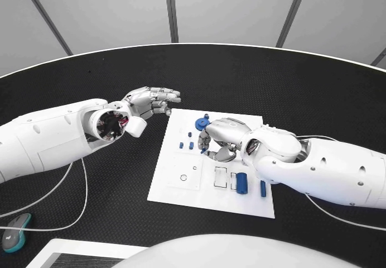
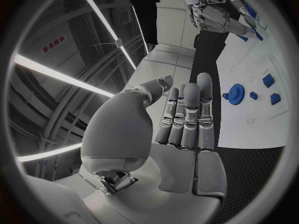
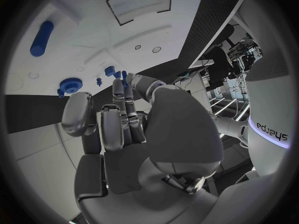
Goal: Assemble the parts on the task board
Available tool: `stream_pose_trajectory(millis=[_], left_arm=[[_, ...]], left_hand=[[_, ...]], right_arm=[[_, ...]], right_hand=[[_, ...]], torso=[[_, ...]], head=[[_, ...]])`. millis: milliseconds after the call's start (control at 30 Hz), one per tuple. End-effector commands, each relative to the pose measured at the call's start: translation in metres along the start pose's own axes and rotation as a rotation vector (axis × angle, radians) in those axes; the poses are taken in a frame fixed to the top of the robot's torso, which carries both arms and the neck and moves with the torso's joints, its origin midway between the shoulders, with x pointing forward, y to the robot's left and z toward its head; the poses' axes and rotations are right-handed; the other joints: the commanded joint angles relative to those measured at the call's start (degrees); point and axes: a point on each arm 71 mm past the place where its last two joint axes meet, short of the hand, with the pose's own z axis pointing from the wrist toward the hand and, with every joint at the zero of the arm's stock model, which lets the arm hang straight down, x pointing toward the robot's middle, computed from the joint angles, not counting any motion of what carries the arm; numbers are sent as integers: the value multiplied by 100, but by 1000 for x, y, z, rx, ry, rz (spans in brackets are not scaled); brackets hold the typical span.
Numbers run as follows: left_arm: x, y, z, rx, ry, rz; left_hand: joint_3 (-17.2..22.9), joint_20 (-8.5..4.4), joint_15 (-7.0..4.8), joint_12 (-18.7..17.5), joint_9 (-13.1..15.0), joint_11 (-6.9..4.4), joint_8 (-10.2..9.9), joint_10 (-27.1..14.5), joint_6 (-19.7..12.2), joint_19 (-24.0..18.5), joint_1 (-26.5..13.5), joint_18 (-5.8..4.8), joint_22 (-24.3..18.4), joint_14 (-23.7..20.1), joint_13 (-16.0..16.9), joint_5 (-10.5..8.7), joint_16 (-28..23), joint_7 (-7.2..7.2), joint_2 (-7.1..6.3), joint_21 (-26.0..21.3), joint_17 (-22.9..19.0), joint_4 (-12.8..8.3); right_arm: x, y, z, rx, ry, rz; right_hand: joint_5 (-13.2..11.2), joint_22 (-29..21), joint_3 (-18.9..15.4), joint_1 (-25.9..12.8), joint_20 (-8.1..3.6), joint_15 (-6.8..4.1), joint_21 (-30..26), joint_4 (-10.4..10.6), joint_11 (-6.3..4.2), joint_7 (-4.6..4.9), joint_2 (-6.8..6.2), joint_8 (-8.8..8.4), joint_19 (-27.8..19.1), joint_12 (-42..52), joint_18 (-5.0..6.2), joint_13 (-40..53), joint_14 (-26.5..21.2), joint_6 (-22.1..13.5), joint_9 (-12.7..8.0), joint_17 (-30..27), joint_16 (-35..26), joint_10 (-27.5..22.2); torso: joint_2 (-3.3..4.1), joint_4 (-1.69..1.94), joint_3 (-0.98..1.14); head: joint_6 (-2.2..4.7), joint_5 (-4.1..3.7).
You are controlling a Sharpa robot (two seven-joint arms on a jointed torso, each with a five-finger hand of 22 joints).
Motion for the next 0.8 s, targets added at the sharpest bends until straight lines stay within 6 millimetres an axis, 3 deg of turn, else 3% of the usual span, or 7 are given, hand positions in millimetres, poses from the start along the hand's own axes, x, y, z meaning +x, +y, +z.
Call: stream_pose_trajectory(millis=[33, 300, 800], left_arm=[[1, 0, 0, 0, 2, 0], [2, 0, 1, -1, 5, 0], [4, 0, 2, -4, 12, -1]], left_hand=[[-44, 22, 2, -31, -7, 27, -34, -16, -22, -4, 29, 89, -8, -39, -8, 7, -8, 26, 15, -33, -9, -1], [-44, 22, 2, -31, -7, 27, -34, -16, -22, -4, 29, 89, -8, -39, -8, 7, -8, 26, 15, -33, -9, -1], [-44, 22, 2, -31, -7, 27, -34, -16, -22, -4, 29, 89, -8, -39, -8, 7, -8, 26, 15, -33, -9, -1]], right_arm=[[7, 2, 1, -5, 17, 6], [22, 6, 4, -13, 50, 21], [35, 13, 9, -26, 75, 34]], right_hand=[[37, -2, -3, -53, -8, -39, -2, -17, 17, -21, 6, 21, 20, -29, -59, -3, 308, 4, 6, -9, -21, 14], [44, -11, -4, -60, -8, -38, -17, -16, 18, -20, 12, 19, 15, -34, -56, -4, 308, 0, 8, -14, -22, 12], [55, -11, -2, -64, -8, -37, -20, -18, 19, -19, 21, 15, 13, -43, -55, -5, 308, -10, 10, -9, -18, 8]], torso=[[-7, 6, -2], [-5, -1, 0], [-5, 0, 2]], head=[[-45, 83], [-80, 153], [-122, 206]])
